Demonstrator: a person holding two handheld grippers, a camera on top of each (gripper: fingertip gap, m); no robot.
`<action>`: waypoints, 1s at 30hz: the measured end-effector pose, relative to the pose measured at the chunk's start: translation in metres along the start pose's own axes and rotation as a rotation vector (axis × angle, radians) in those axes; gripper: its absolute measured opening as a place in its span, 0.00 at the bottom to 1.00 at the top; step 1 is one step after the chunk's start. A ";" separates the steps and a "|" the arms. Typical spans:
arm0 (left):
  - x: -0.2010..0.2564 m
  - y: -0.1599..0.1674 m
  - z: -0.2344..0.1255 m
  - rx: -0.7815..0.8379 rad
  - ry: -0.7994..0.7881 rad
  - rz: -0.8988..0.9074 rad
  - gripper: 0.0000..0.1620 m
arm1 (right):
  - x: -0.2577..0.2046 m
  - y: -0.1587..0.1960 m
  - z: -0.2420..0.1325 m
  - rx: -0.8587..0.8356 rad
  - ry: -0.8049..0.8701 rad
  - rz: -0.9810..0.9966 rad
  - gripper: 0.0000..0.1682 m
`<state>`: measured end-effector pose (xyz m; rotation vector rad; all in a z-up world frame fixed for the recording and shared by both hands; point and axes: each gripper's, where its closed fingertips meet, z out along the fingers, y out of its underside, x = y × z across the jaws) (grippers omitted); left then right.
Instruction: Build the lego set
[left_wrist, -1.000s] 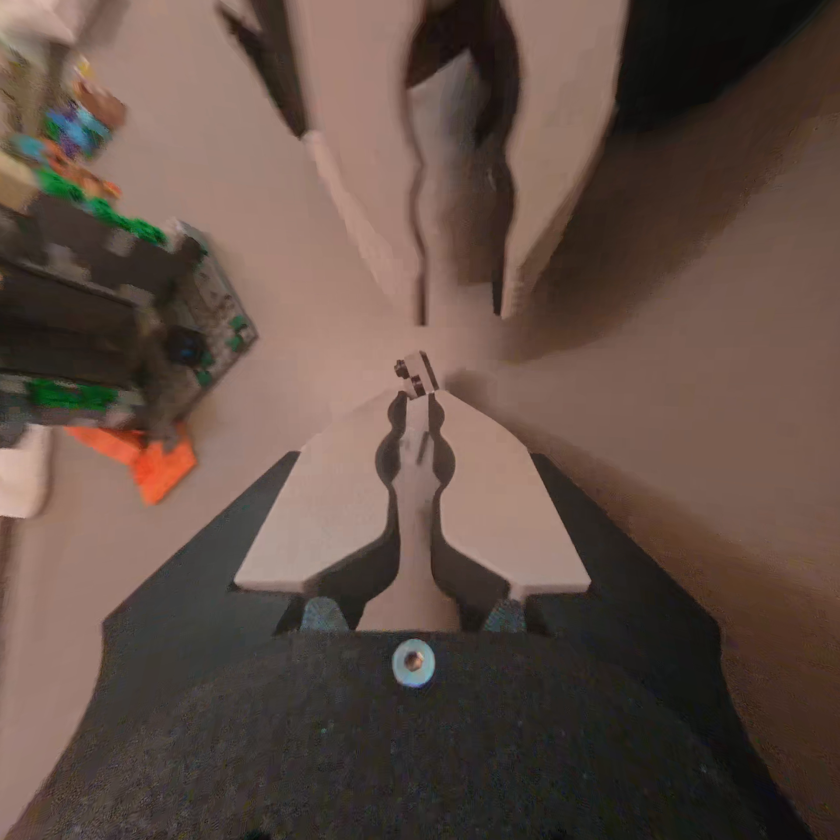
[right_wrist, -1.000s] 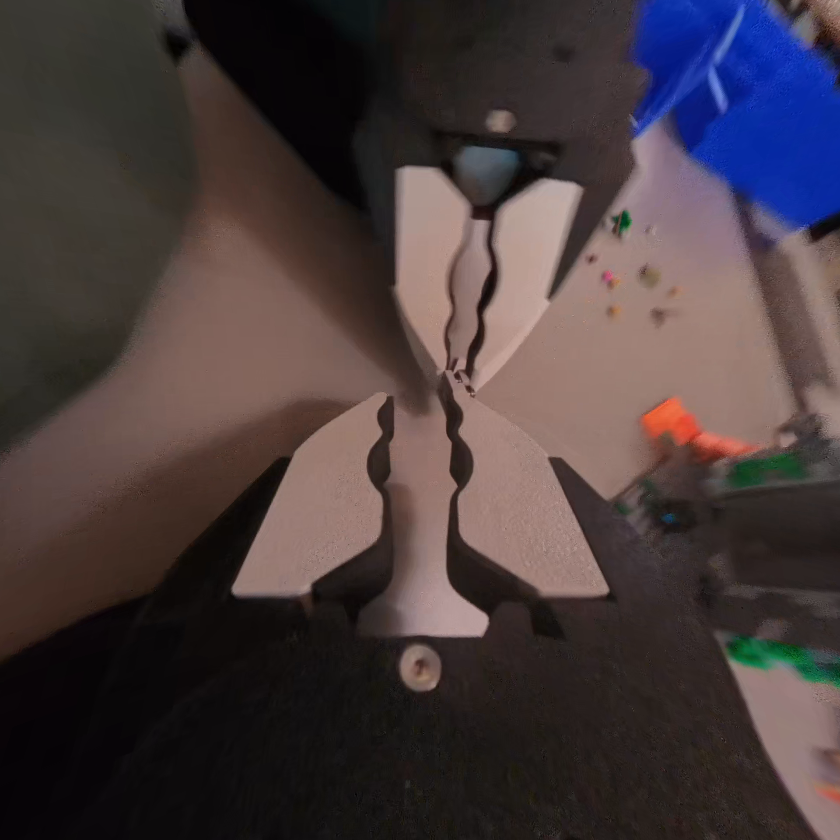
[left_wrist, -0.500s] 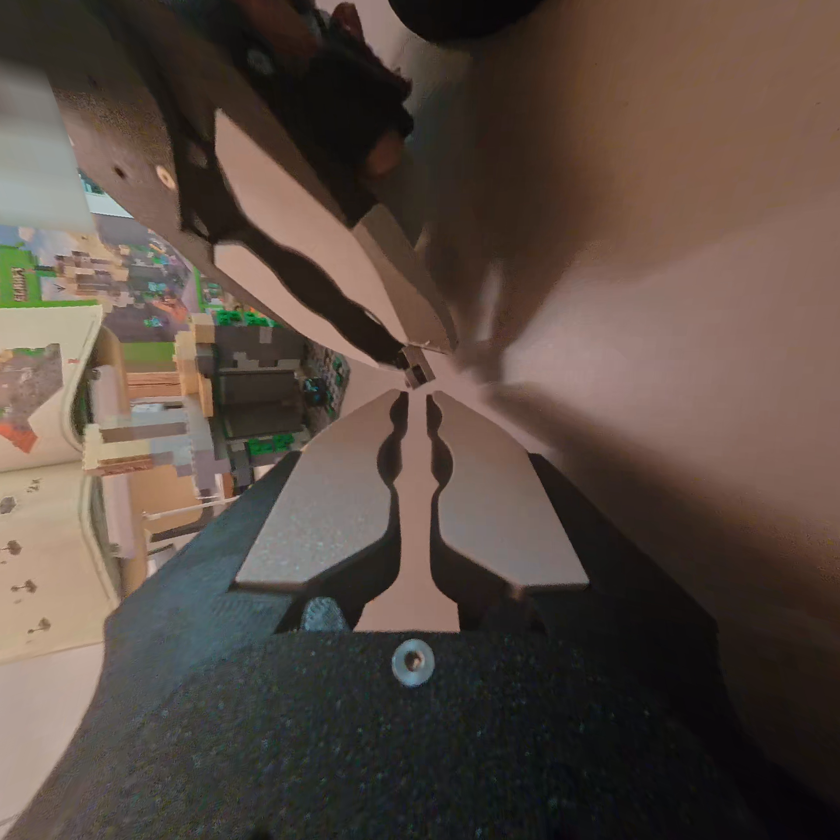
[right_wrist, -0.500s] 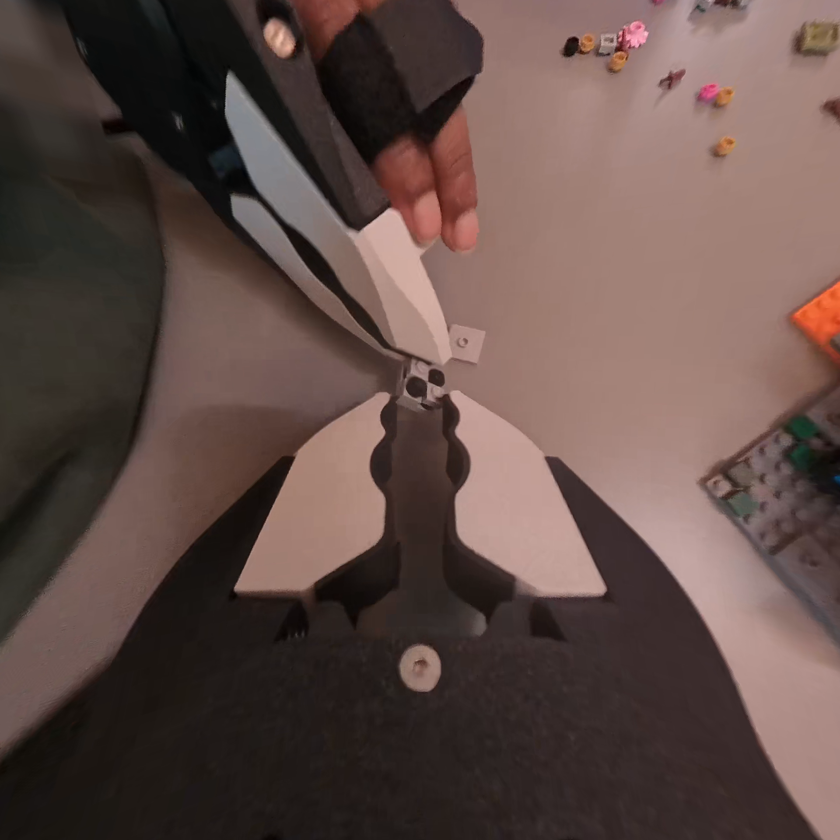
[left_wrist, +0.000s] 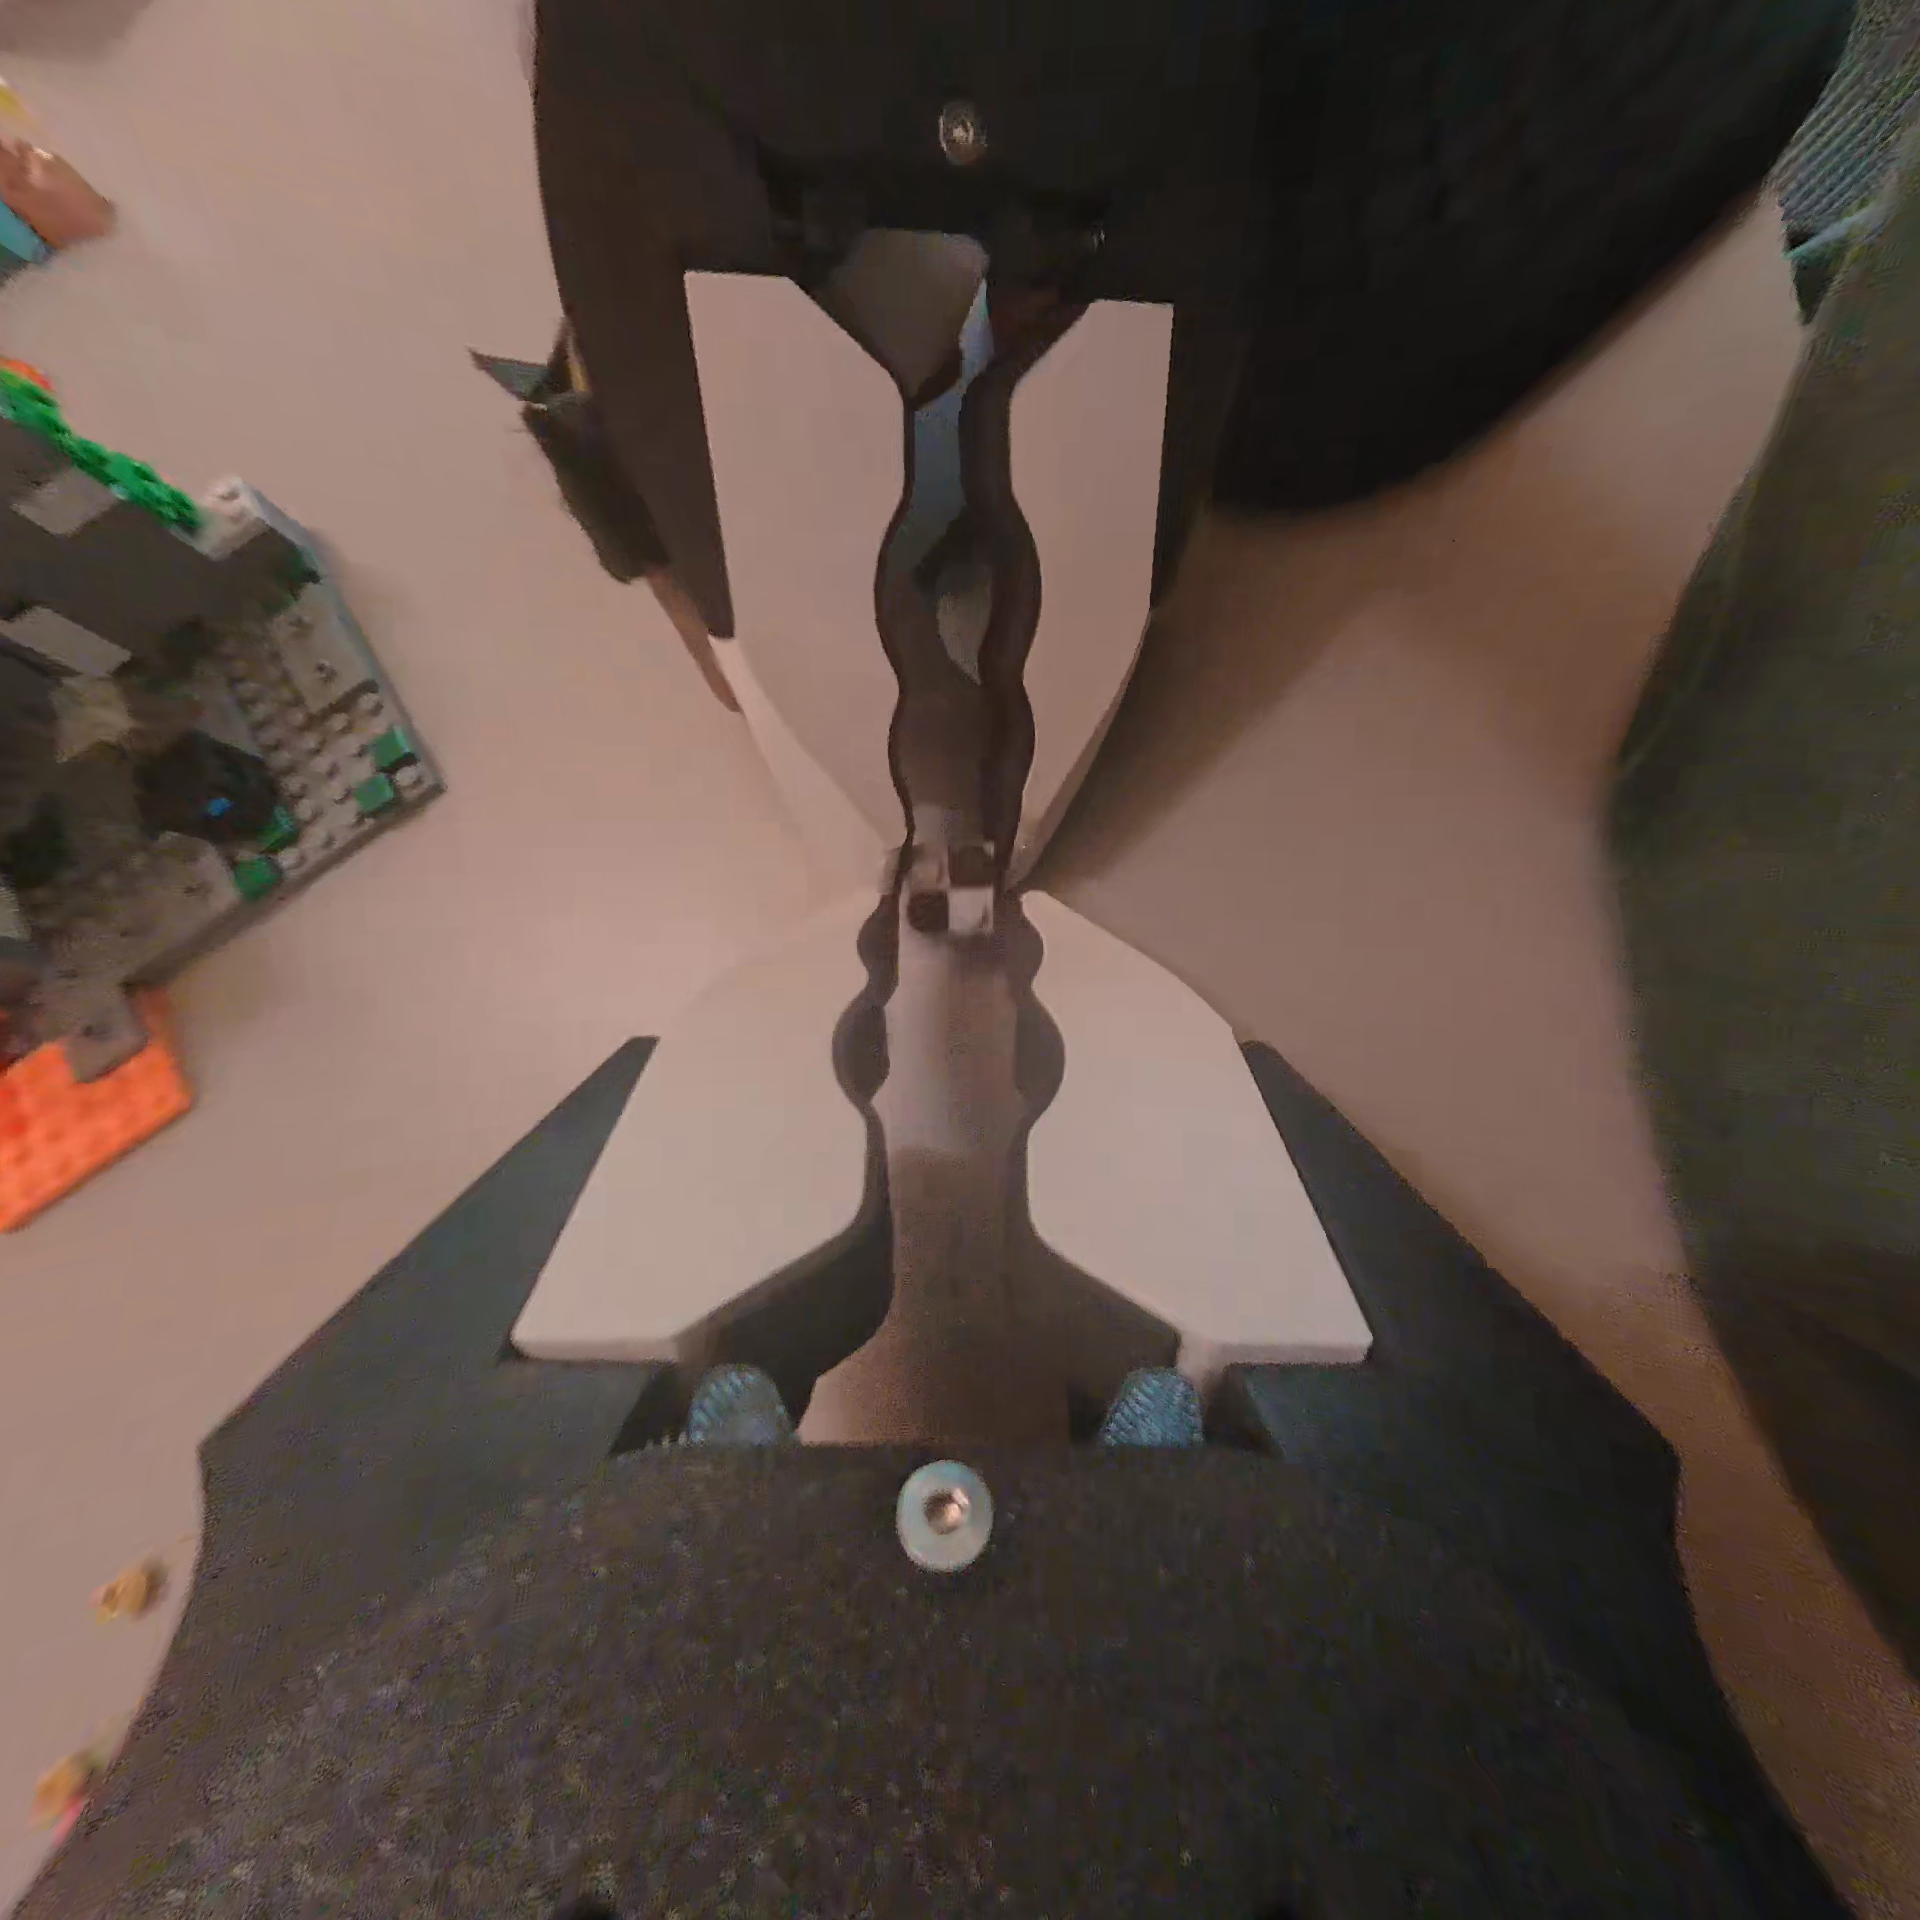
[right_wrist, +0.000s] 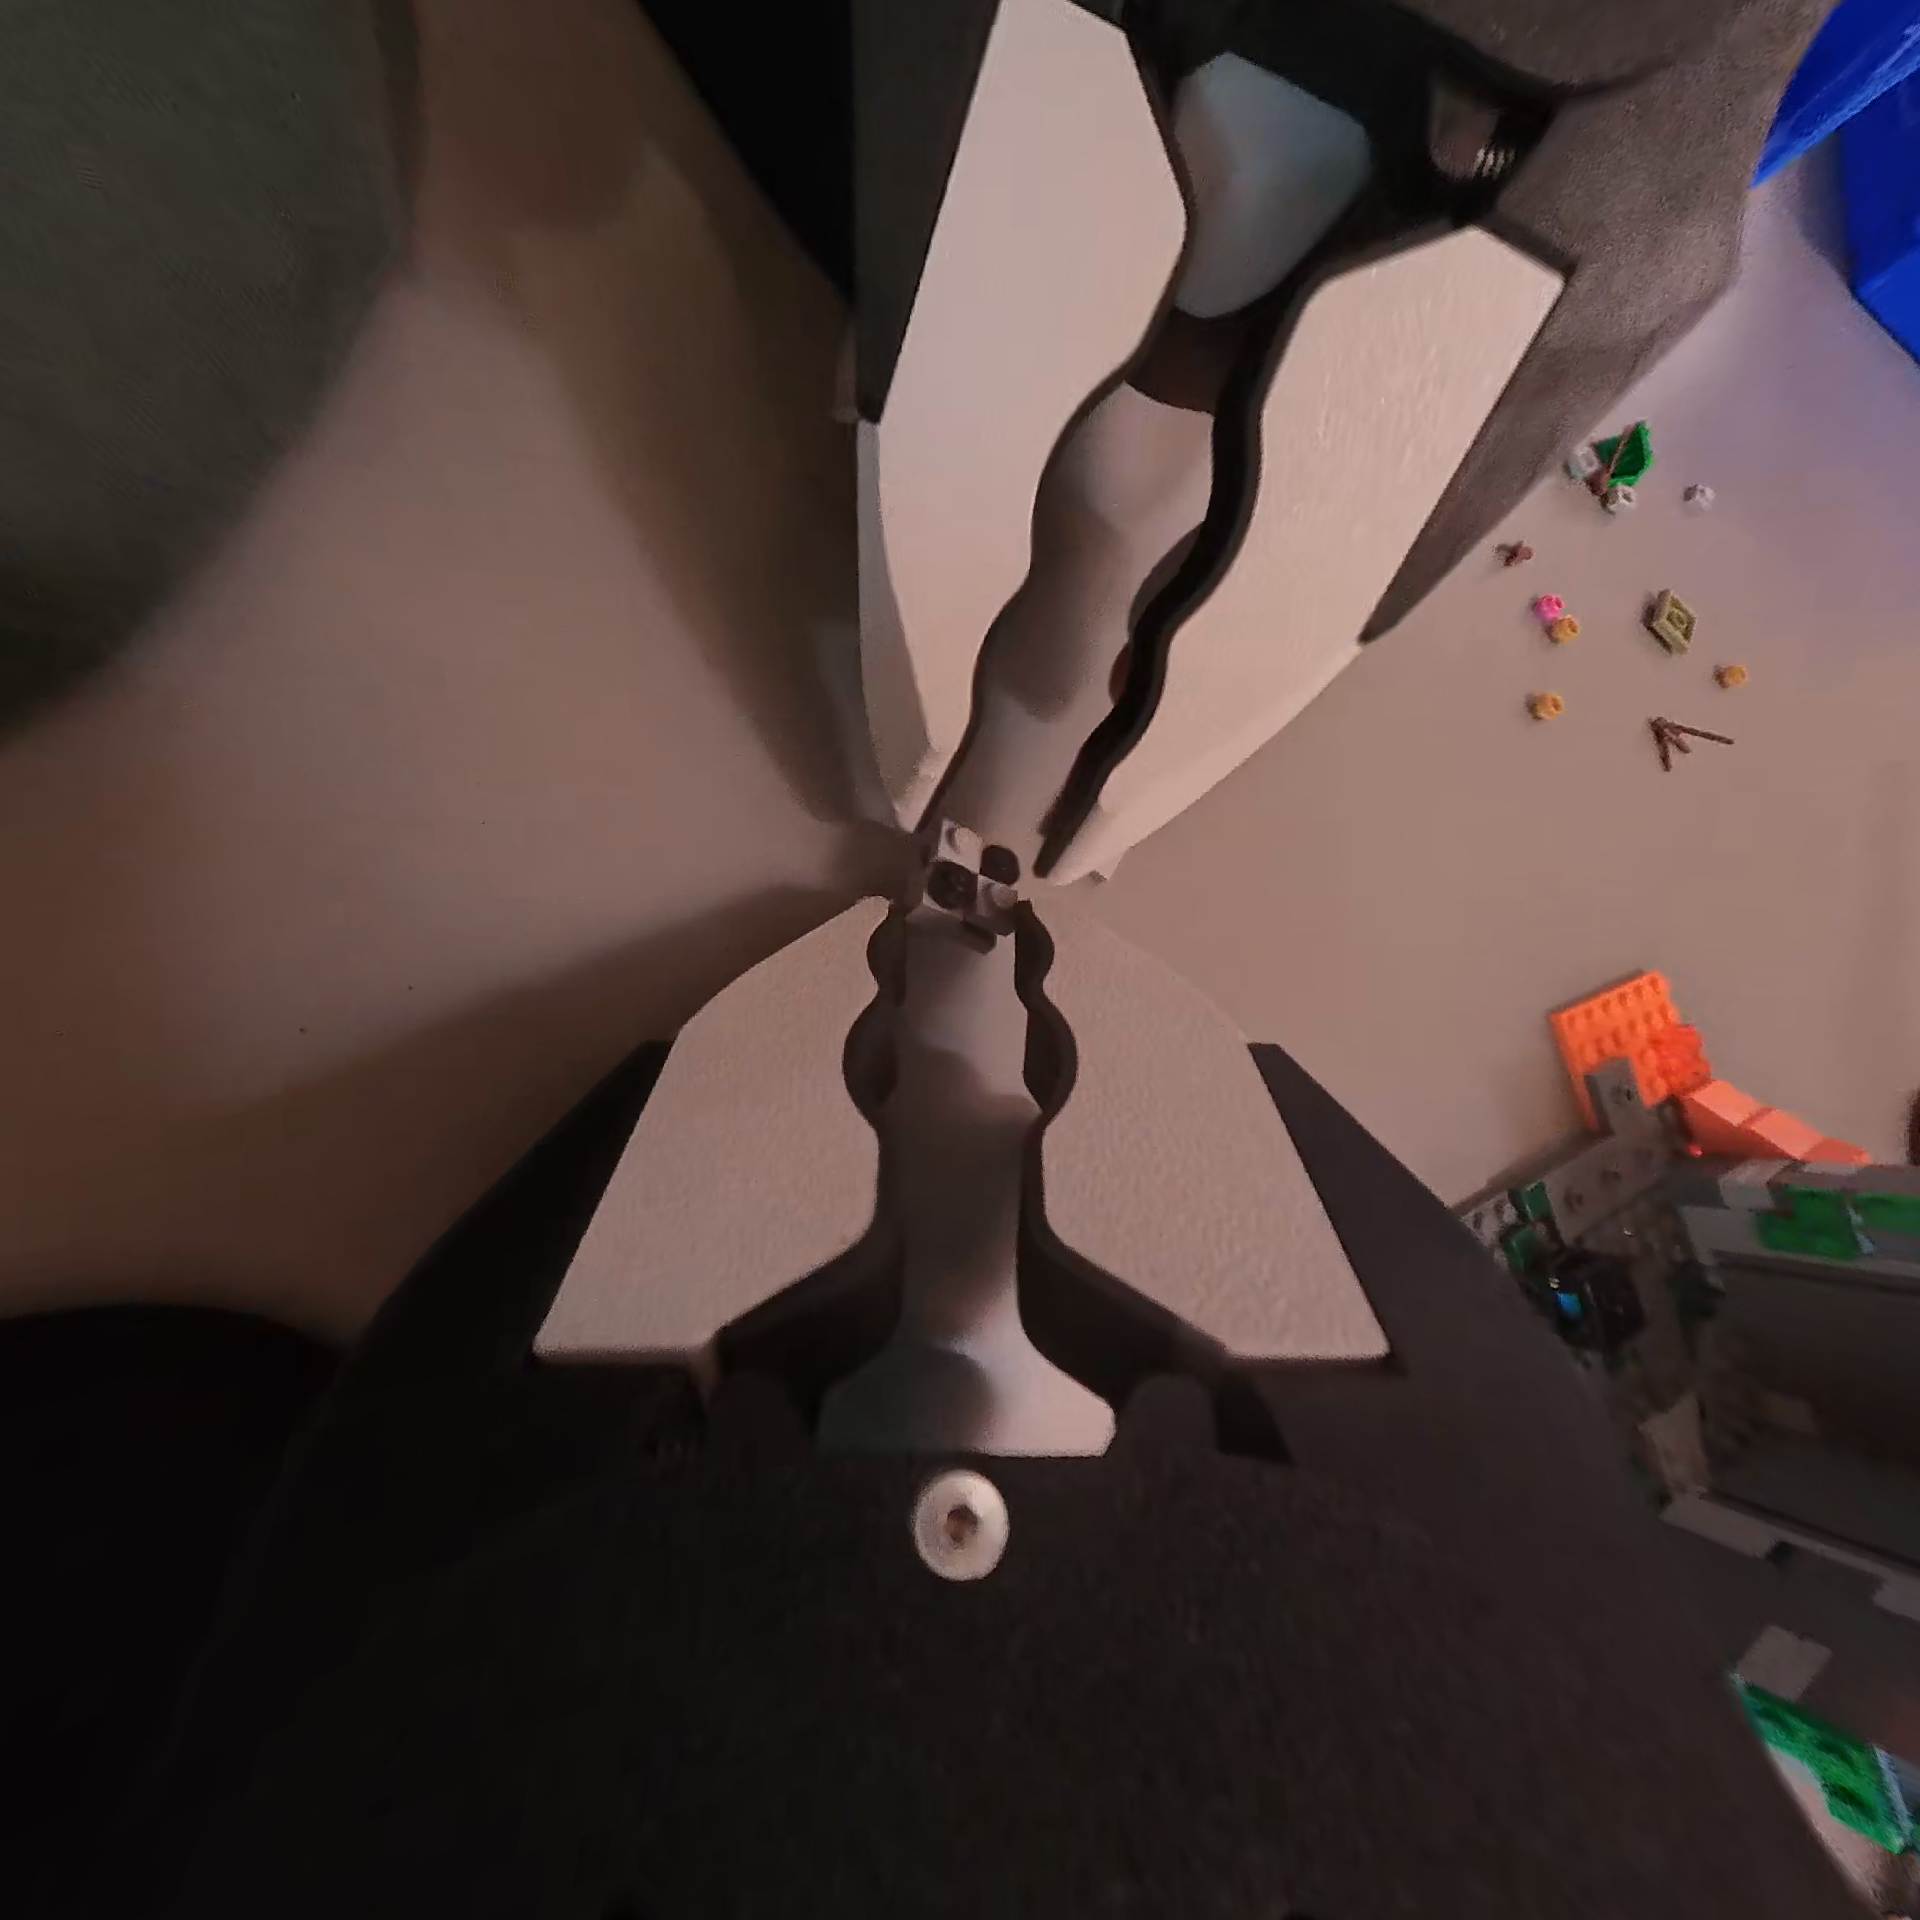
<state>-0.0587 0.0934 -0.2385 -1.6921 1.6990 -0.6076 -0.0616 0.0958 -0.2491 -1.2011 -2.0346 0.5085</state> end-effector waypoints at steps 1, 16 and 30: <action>0.000 0.000 0.002 -0.005 0.010 -0.006 0.11 | 0.000 0.001 -0.001 -0.006 -0.007 -0.006 0.12; -0.004 0.008 0.013 -0.060 0.046 -0.032 0.11 | 0.000 0.010 -0.006 -0.073 -0.082 0.216 0.14; -0.002 0.007 0.014 -0.060 0.021 -0.062 0.10 | -0.002 0.009 -0.007 -0.120 -0.035 0.353 0.08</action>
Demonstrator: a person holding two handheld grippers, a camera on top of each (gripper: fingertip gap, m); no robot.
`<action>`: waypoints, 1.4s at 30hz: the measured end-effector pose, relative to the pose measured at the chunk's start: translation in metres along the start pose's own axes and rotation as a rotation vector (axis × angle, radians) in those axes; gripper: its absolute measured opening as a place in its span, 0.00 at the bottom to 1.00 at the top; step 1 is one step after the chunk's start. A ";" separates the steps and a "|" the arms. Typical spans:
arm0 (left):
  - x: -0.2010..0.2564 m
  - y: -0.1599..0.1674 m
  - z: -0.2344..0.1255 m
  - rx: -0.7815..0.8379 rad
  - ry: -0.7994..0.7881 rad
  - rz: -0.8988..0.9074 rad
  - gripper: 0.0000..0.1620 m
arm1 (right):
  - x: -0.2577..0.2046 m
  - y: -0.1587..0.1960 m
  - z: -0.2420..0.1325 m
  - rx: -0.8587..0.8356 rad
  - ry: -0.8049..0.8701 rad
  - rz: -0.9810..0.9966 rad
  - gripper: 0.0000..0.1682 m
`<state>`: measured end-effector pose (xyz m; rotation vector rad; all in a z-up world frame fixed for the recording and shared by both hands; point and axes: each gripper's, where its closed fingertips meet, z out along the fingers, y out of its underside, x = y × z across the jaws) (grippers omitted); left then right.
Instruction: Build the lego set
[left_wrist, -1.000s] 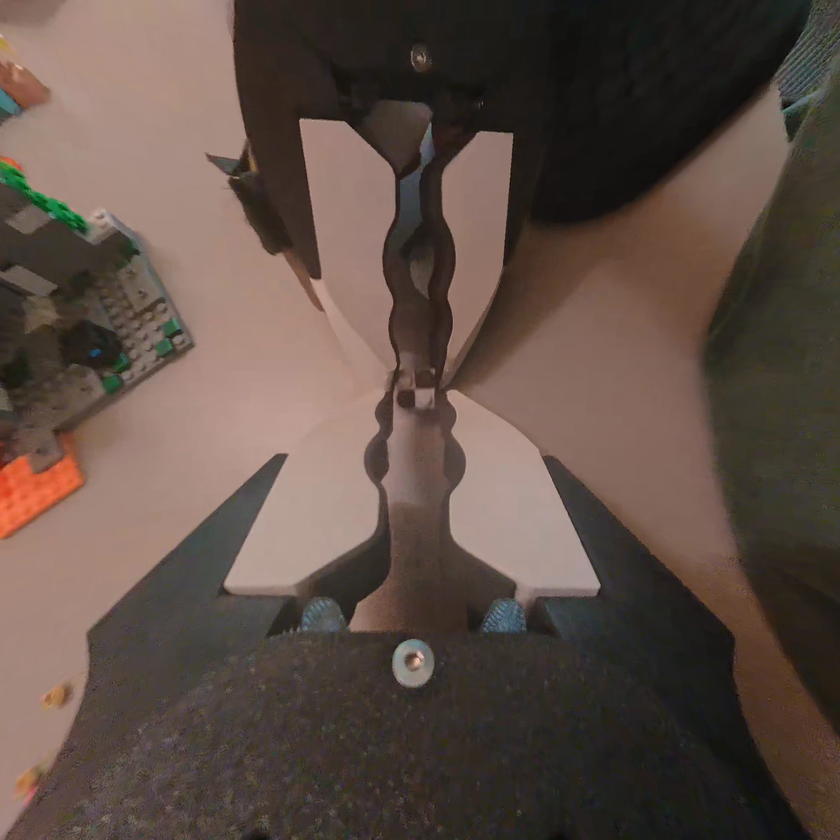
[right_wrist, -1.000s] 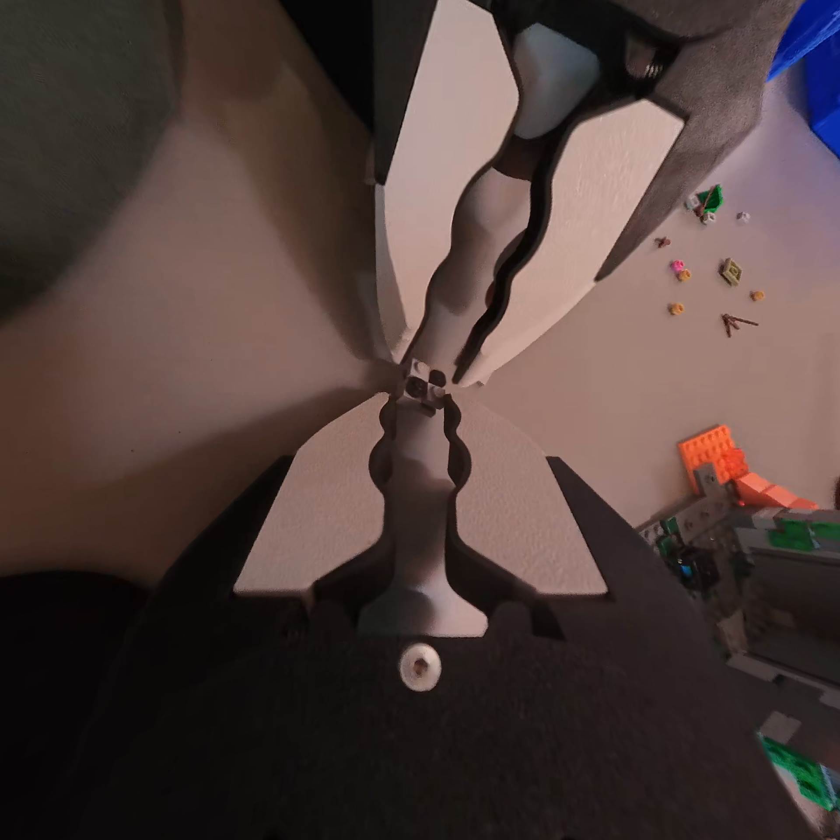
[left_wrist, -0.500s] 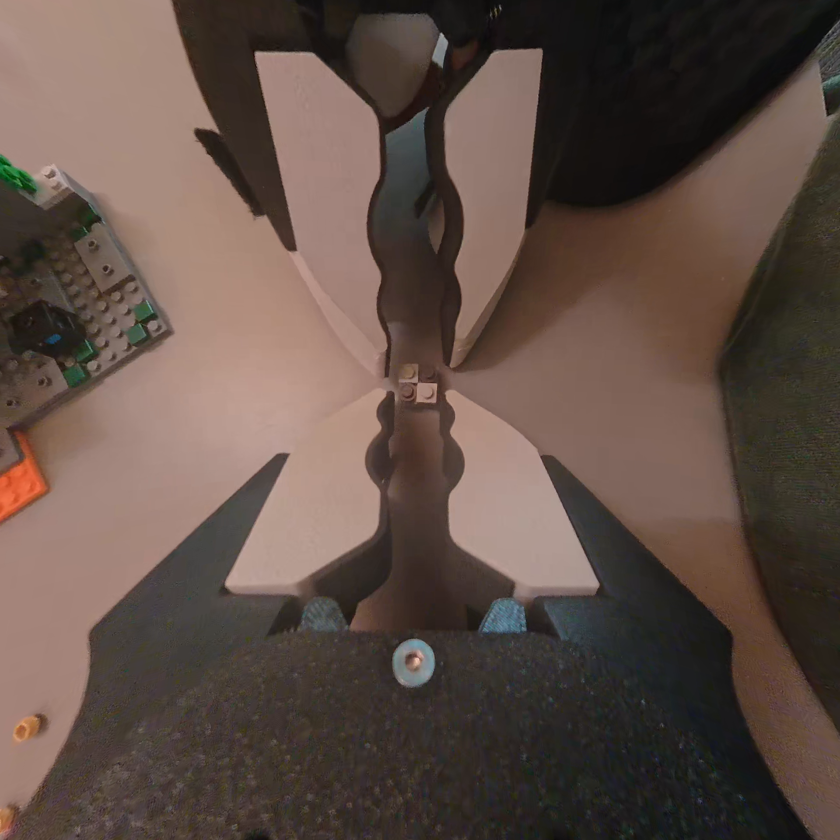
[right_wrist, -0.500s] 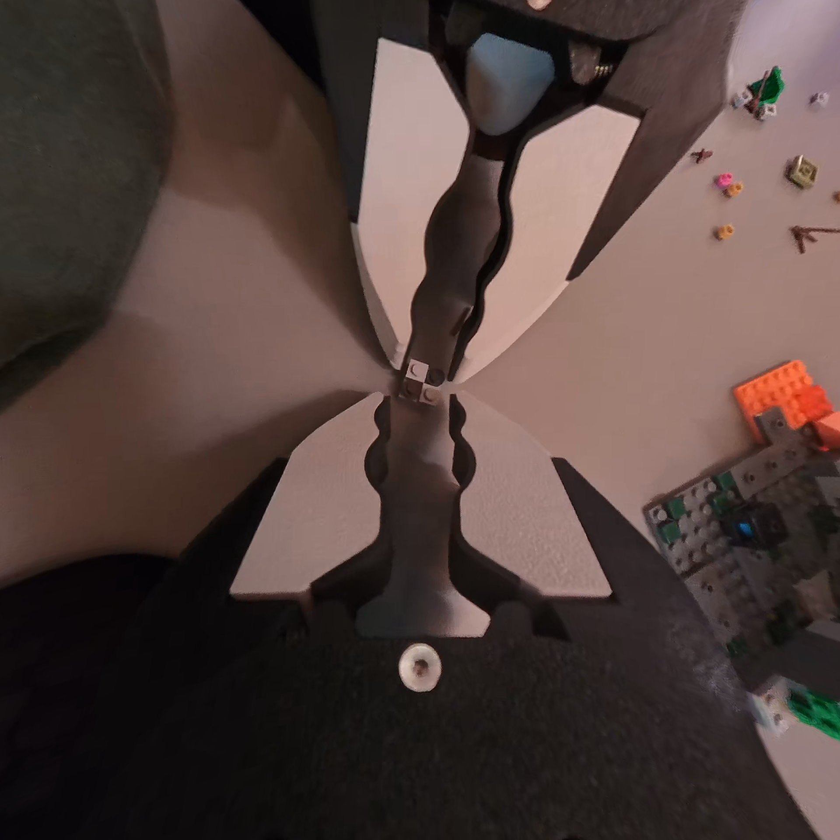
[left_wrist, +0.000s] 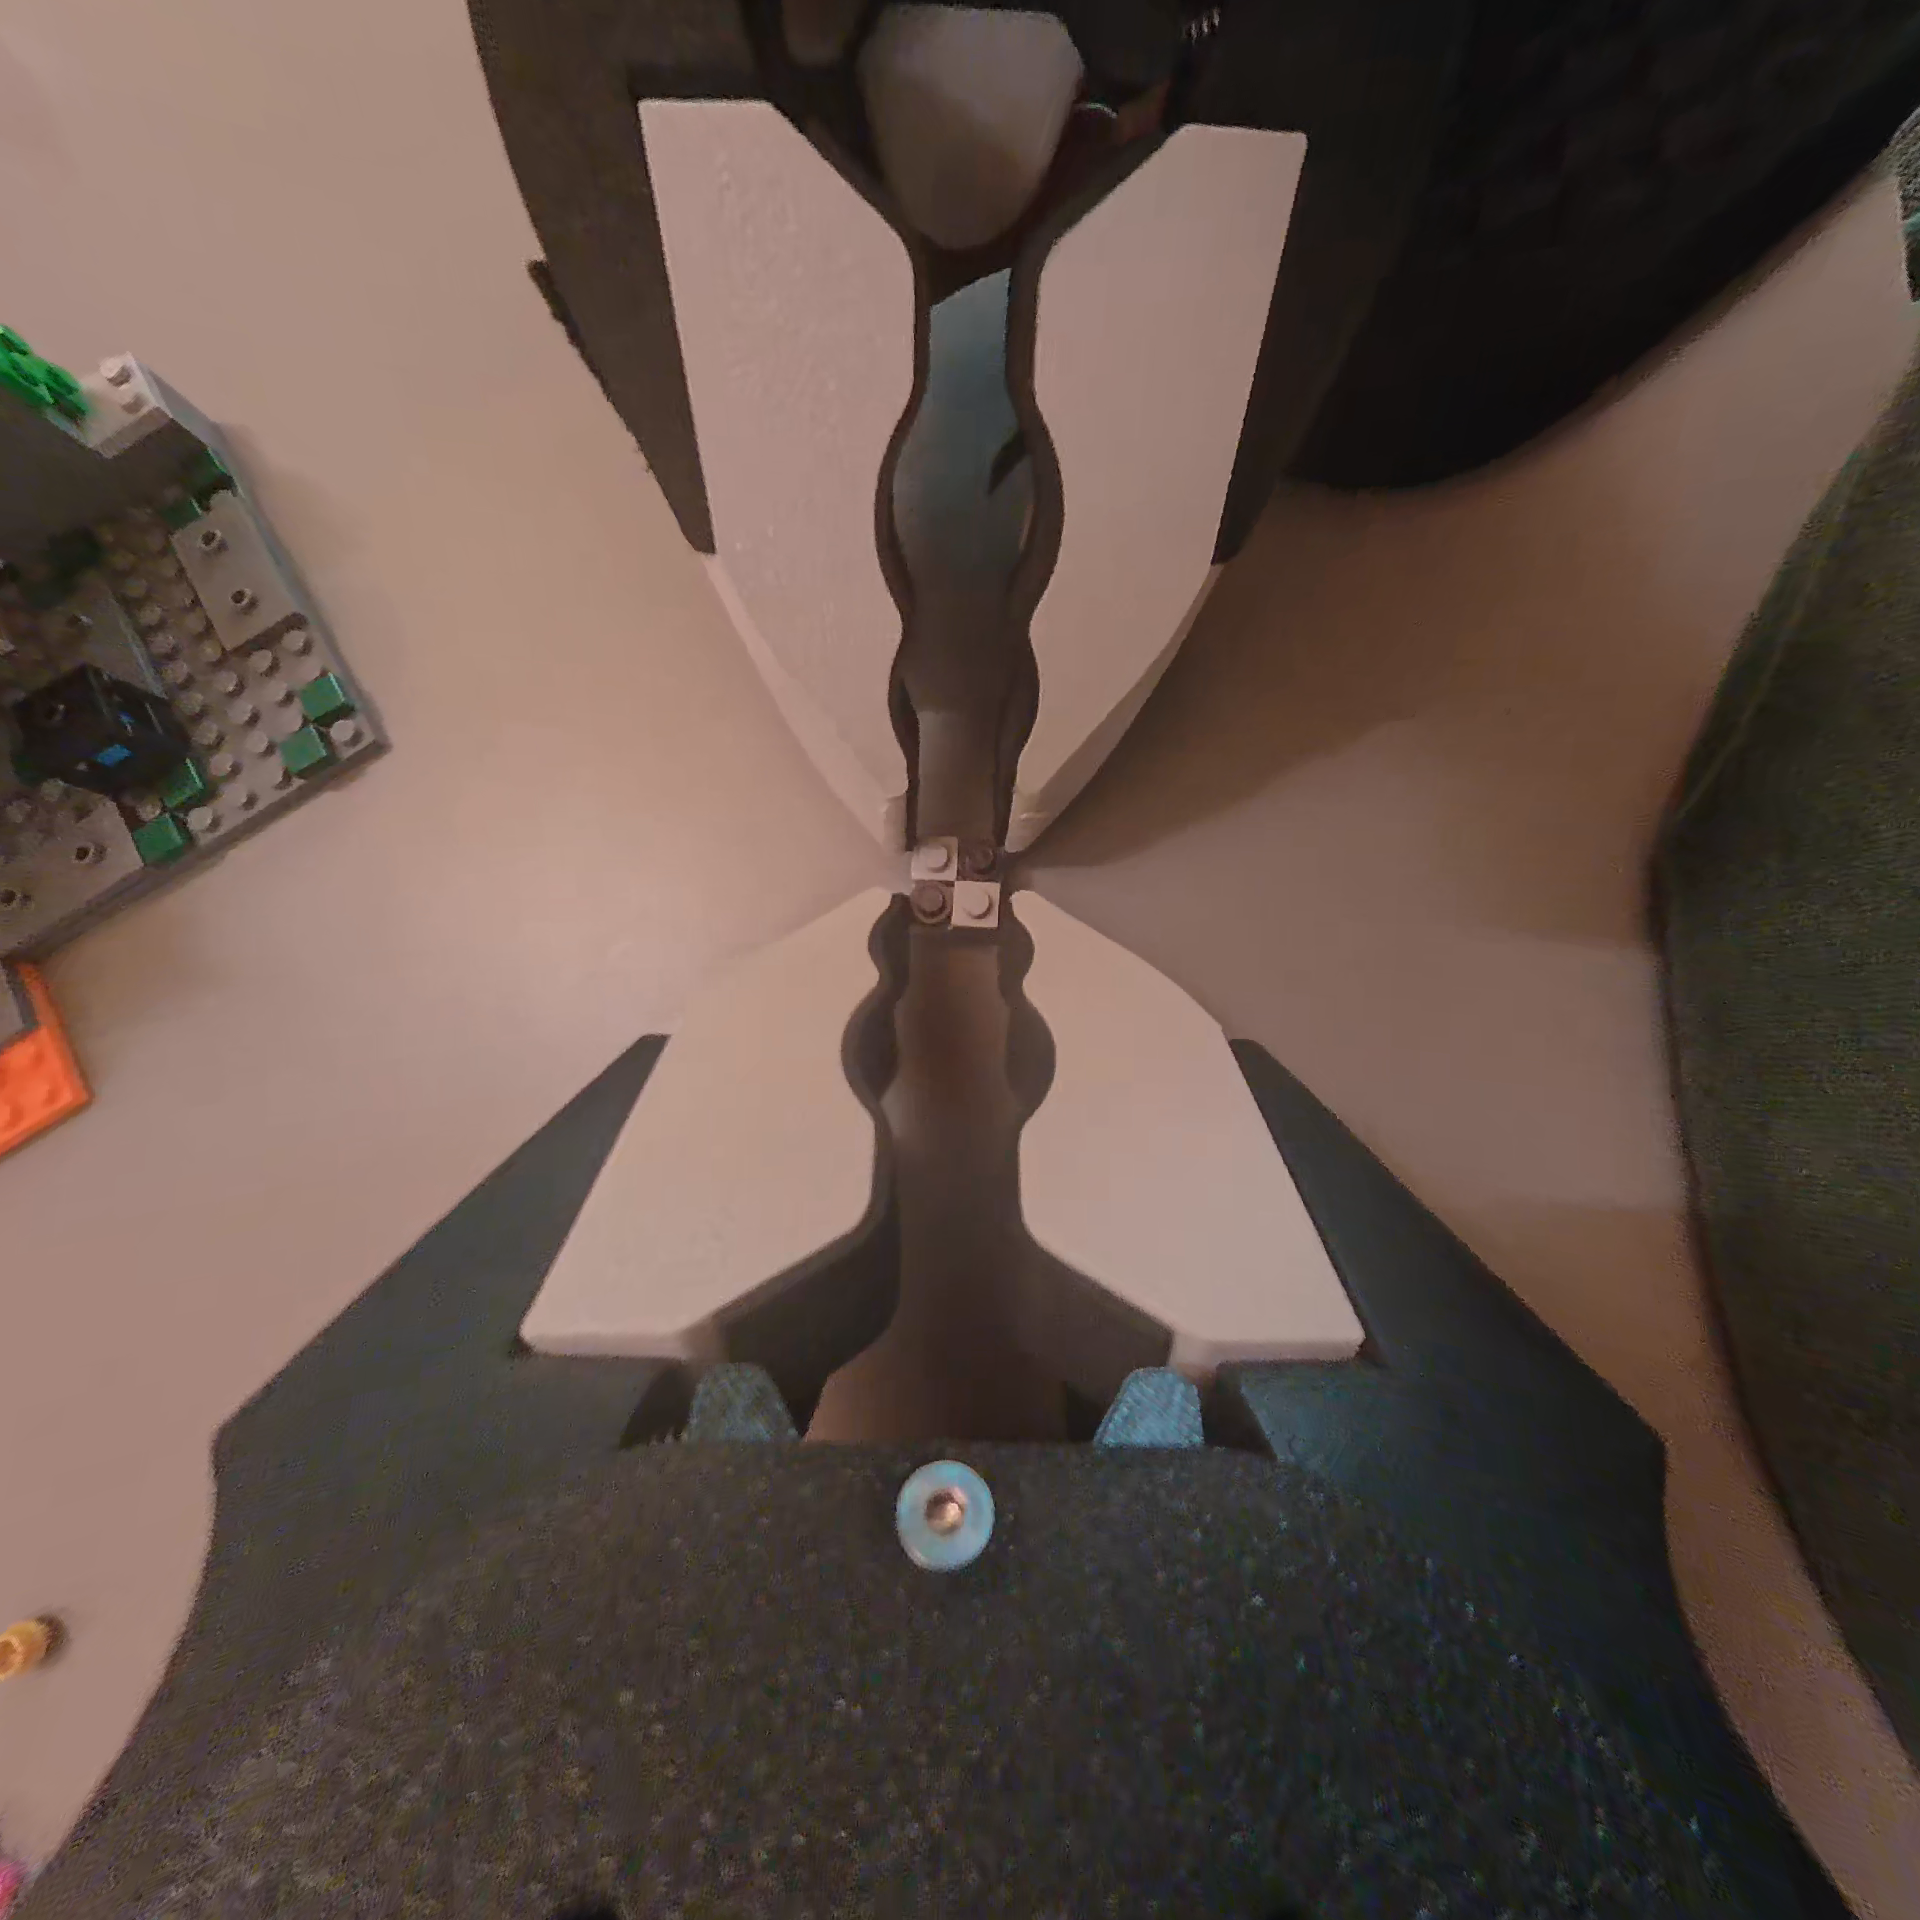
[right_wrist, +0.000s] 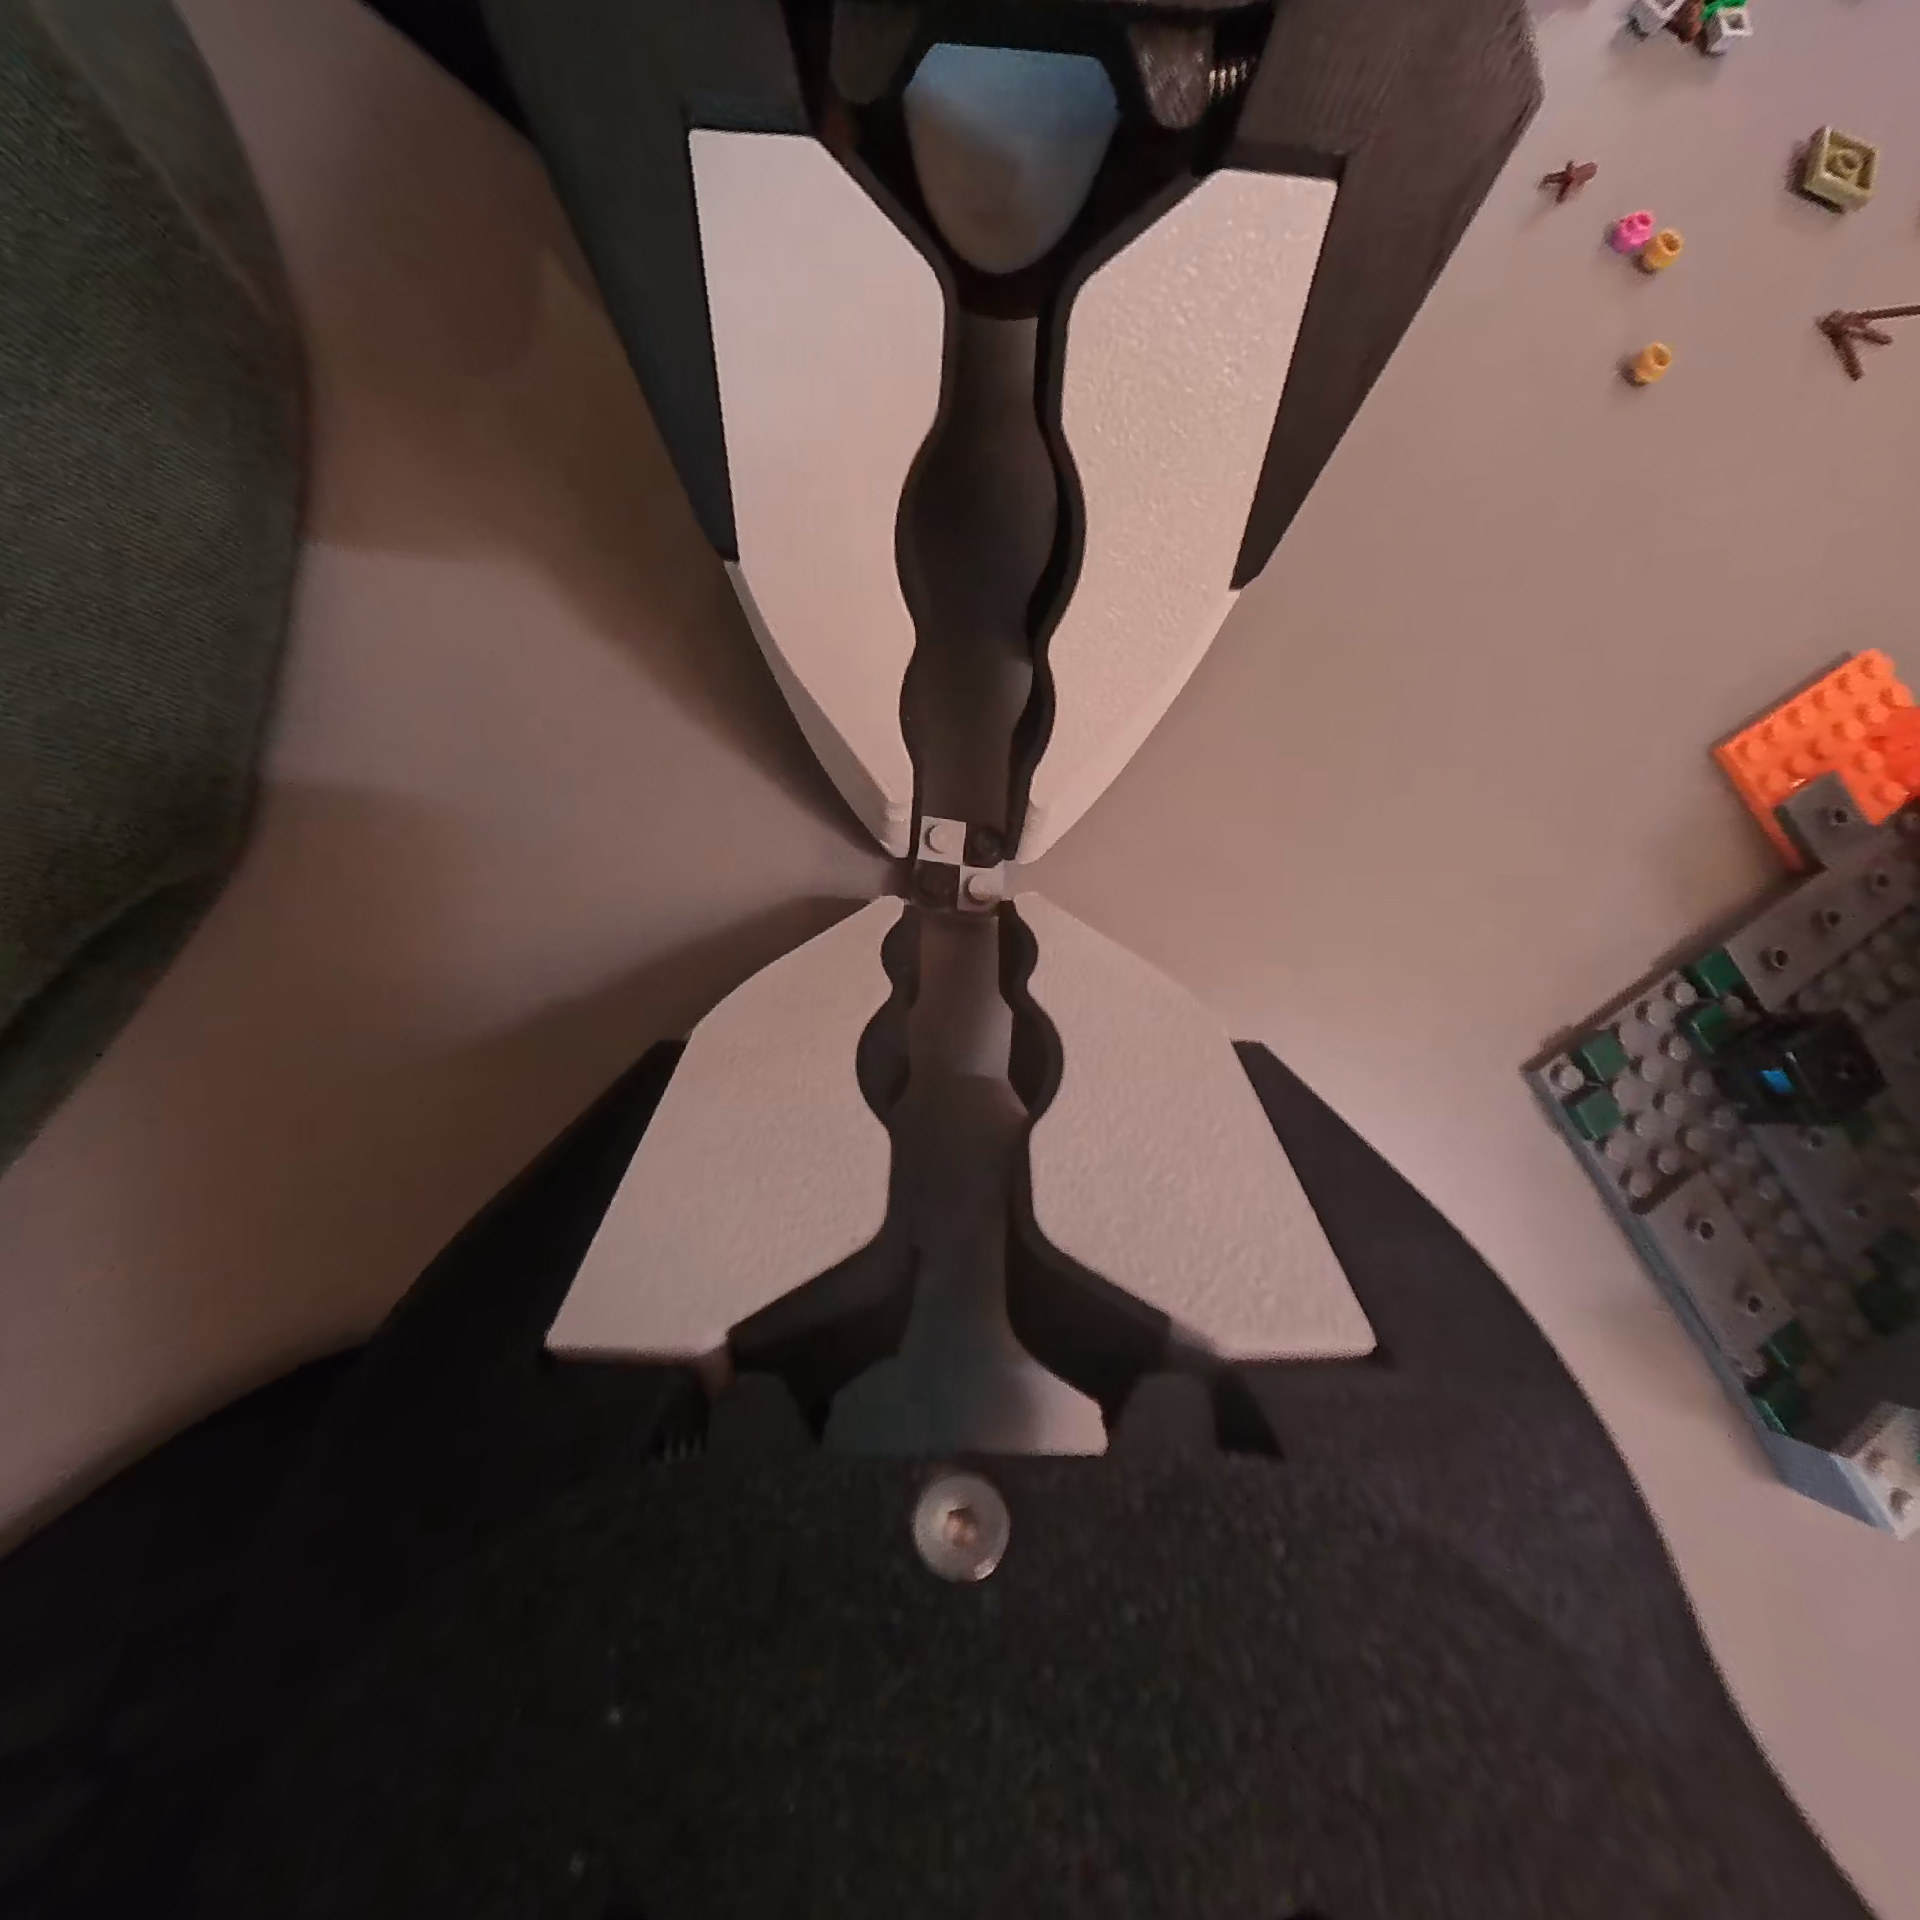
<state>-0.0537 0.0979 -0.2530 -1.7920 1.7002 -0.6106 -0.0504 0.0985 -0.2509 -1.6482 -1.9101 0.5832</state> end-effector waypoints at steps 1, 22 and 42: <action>0.000 0.000 0.000 -0.003 -0.002 -0.007 0.10 | 0.000 0.000 0.000 -0.002 0.001 0.009 0.08; 0.001 0.001 0.000 -0.009 -0.042 -0.019 0.10 | -0.001 0.000 0.000 -0.005 0.016 0.023 0.08; -0.028 0.020 -0.054 0.080 -0.143 -0.073 0.14 | 0.022 -0.024 -0.002 -0.037 -0.017 0.186 0.10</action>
